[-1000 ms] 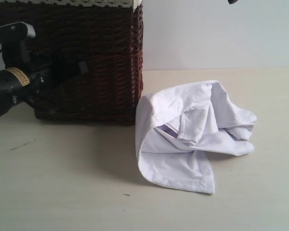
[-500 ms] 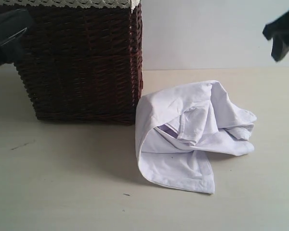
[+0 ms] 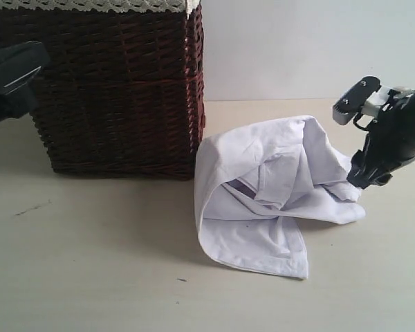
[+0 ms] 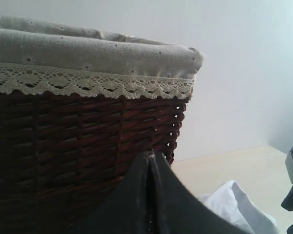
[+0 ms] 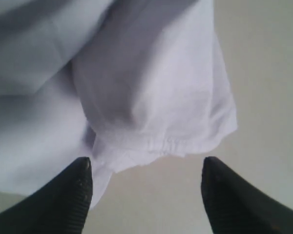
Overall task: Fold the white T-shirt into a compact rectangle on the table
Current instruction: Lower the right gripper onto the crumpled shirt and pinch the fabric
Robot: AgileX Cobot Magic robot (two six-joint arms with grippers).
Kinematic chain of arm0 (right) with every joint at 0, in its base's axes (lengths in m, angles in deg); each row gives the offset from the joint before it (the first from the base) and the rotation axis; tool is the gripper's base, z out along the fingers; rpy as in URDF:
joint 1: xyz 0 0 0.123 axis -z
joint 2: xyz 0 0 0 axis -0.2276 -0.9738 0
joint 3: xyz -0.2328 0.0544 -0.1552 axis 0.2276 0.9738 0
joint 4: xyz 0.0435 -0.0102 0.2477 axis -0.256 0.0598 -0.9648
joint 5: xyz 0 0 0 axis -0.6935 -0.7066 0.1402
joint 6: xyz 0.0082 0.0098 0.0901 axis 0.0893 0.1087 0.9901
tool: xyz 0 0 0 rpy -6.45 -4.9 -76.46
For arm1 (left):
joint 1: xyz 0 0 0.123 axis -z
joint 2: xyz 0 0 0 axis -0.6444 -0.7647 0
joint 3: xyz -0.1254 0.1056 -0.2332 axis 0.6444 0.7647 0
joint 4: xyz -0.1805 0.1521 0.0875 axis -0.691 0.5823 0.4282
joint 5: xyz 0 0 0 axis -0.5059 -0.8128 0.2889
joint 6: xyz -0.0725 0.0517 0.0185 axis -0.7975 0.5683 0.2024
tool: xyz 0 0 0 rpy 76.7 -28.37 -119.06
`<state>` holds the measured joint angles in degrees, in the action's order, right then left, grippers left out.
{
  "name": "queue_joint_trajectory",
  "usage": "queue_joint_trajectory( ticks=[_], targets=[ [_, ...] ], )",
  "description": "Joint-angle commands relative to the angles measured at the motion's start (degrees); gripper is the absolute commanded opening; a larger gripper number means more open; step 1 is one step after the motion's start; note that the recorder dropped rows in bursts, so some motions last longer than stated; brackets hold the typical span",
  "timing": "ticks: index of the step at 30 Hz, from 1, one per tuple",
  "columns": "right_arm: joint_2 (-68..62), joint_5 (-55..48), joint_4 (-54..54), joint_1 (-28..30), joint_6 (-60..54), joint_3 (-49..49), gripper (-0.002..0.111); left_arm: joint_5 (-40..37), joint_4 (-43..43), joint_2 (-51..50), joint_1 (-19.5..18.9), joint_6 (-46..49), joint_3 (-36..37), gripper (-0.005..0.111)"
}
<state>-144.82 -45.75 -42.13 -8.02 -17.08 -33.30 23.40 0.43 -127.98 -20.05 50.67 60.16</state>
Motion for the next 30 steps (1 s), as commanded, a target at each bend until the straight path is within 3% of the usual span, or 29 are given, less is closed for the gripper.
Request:
queue_joint_trajectory(
  ticks=[1, 19, 24, 30],
  targets=[
    [-1.3, 7.1, 0.1, -3.2, -3.4, 0.9, 0.062, 0.7, 0.0, -1.0, -0.1, 0.3, 0.2, 0.000],
    [-4.7, 12.5, 6.0, -3.8, -2.6, 0.9, 0.058, 0.7, 0.0, -1.5, -0.1, 1.8, 0.2, 0.000],
    [-4.4, 12.1, 6.0, -3.8, -3.0, 0.9, 0.045, 1.4, -0.3, -1.5, -0.1, 2.0, 0.2, 0.000],
    [-2.1, 12.3, 7.4, -3.8, -3.0, 0.9, 0.021, 1.6, -0.3, -1.5, -0.1, 2.7, 0.2, 0.000]
  ],
)
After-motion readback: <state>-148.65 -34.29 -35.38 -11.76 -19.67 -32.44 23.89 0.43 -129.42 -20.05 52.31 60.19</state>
